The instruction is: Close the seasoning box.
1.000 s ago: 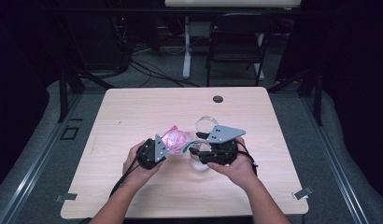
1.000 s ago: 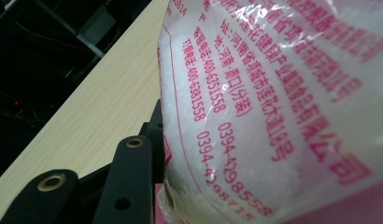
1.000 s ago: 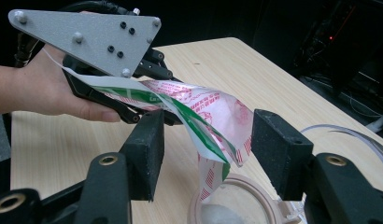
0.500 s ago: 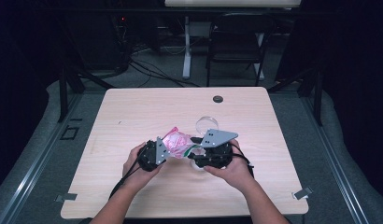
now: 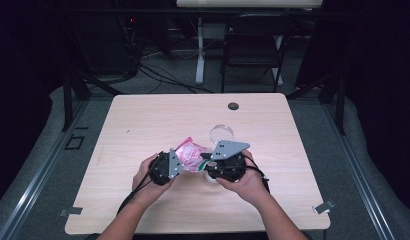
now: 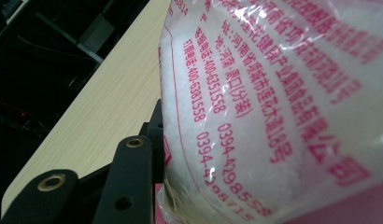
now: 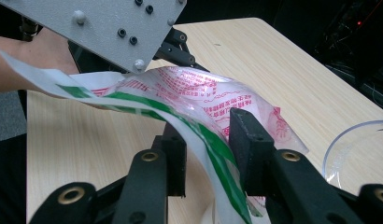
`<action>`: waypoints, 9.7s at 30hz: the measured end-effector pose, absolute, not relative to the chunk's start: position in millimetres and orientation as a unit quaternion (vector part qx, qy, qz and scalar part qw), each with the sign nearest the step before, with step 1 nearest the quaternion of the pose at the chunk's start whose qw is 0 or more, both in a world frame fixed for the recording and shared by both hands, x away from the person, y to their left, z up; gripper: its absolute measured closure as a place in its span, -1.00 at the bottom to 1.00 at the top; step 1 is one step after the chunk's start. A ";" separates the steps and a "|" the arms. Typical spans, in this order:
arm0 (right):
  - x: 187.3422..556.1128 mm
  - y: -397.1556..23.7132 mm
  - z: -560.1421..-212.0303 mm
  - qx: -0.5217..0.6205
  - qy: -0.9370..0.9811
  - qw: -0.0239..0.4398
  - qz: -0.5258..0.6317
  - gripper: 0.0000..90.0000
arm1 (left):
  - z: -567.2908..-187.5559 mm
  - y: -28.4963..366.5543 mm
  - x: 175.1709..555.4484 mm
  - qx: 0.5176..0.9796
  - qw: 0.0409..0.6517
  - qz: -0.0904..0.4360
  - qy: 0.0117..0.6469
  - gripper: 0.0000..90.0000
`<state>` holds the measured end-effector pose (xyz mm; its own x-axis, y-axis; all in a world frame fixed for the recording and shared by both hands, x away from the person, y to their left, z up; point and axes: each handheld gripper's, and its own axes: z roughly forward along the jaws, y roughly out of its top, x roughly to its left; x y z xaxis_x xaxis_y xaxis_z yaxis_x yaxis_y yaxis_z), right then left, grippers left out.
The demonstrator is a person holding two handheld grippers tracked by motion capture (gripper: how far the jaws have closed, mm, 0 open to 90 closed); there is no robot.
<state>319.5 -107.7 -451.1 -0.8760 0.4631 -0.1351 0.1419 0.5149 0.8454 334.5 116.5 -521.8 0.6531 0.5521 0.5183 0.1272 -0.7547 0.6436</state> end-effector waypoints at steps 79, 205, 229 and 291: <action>333.3 -125.4 -458.1 0.245 0.826 0.106 0.496 1.00 | -508.8 105.1 336.6 0.843 0.228 0.466 0.144 0.41; 341.4 -149.3 -469.6 0.279 0.831 0.104 0.470 1.00 | -488.5 90.2 339.0 0.803 0.111 0.583 0.050 0.42; 344.5 -146.1 -479.2 0.288 0.834 0.098 0.460 1.00 | -490.5 91.0 338.0 0.797 0.099 0.594 0.041 0.42; 349.3 -148.9 -488.4 0.296 0.836 0.095 0.452 1.00 | -487.1 85.9 334.0 0.785 0.084 0.614 0.017 0.42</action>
<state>349.3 -148.9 -488.4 -0.8068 0.5809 0.1082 0.4091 0.4170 0.8116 334.0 85.9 -487.1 0.2452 0.1297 0.9608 -0.0774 -0.9852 0.1527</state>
